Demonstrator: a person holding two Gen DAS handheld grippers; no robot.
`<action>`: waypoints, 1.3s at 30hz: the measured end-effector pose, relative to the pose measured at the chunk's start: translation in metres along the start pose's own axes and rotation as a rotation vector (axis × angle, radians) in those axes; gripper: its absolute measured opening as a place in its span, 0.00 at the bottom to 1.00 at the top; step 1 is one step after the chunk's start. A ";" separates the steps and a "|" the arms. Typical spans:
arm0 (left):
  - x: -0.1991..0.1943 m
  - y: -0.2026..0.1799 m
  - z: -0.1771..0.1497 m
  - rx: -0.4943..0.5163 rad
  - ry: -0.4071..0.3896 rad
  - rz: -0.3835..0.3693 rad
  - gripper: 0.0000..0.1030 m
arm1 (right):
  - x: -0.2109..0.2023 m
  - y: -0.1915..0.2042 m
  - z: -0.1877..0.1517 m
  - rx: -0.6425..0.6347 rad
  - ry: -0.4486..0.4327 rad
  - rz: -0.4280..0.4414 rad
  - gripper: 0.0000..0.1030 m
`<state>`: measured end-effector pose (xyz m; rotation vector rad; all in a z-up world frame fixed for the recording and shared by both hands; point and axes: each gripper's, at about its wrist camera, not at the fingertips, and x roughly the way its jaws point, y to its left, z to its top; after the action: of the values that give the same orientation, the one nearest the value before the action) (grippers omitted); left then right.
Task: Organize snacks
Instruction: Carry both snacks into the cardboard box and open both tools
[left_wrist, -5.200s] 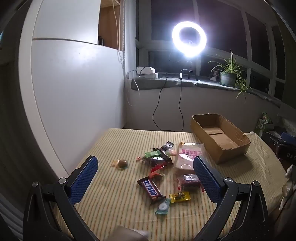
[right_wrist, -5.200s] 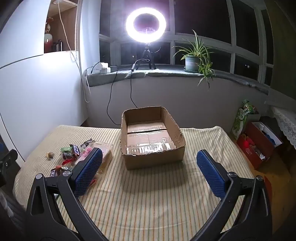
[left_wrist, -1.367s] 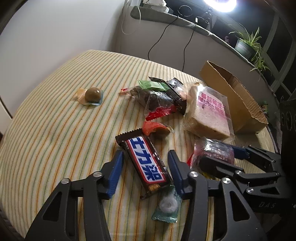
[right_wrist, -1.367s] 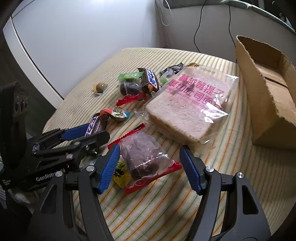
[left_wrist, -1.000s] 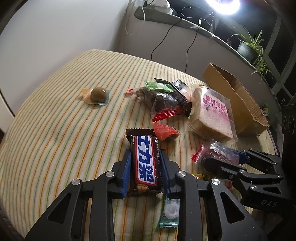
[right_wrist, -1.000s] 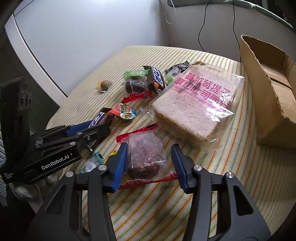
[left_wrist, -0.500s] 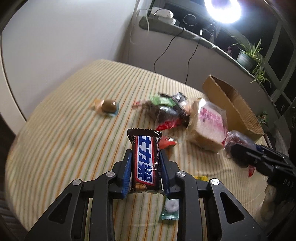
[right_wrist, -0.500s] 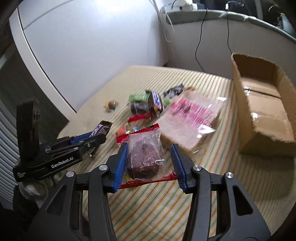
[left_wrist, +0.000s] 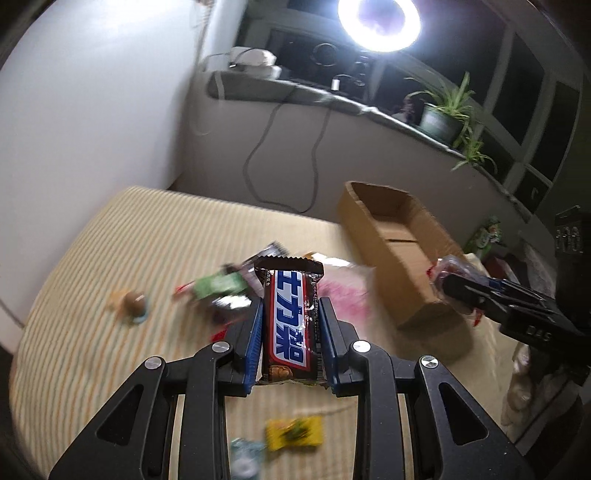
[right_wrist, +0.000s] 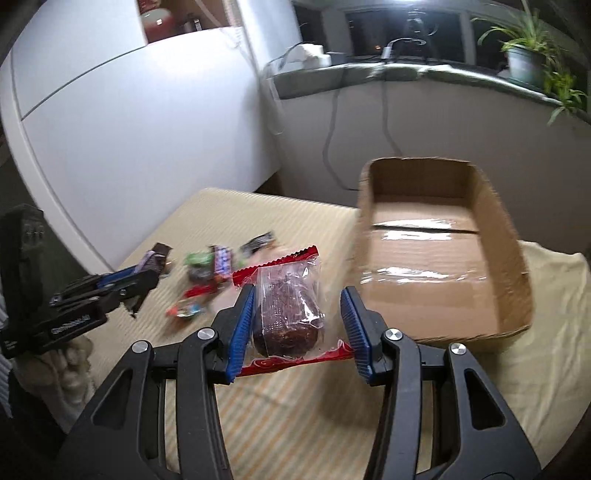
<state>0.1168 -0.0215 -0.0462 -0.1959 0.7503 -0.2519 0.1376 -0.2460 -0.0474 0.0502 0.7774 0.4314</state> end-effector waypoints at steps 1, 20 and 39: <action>0.004 -0.007 0.004 0.010 -0.001 -0.014 0.26 | -0.001 -0.006 0.001 0.004 -0.003 -0.011 0.48; 0.085 -0.109 0.033 0.137 0.072 -0.159 0.26 | 0.025 -0.118 0.021 0.077 0.014 -0.186 0.48; 0.128 -0.142 0.033 0.192 0.137 -0.184 0.26 | 0.049 -0.148 0.020 0.093 0.065 -0.211 0.48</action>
<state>0.2080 -0.1910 -0.0675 -0.0659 0.8395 -0.5137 0.2351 -0.3594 -0.0955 0.0411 0.8566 0.1977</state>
